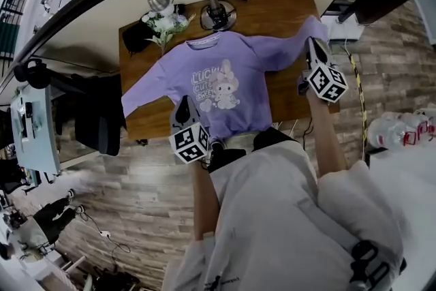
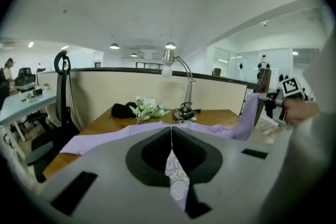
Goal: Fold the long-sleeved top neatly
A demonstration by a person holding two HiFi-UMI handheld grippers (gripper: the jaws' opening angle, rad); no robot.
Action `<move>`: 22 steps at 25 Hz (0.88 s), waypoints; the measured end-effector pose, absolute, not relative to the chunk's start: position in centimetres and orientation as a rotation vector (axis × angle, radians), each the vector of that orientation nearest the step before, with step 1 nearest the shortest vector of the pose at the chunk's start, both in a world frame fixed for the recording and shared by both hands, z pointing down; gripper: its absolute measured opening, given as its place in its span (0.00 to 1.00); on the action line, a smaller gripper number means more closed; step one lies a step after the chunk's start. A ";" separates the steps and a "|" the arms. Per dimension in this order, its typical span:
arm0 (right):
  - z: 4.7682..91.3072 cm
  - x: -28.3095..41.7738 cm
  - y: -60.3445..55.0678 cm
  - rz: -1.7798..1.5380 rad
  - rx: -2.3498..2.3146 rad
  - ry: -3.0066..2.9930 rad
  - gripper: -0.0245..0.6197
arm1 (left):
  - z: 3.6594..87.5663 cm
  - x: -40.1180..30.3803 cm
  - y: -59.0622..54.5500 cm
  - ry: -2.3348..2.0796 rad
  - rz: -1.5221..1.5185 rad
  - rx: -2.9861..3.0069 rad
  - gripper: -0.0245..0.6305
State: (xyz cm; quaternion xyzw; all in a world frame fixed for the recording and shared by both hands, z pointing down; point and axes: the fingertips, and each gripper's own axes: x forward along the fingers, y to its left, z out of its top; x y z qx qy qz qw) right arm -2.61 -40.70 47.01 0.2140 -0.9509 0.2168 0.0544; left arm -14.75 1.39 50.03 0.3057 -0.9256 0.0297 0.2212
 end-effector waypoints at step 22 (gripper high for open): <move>60.3 -24.4 -1.1 -0.528 -0.136 -2.553 0.05 | 51.4 -23.2 19.1 -2.532 0.186 0.837 0.07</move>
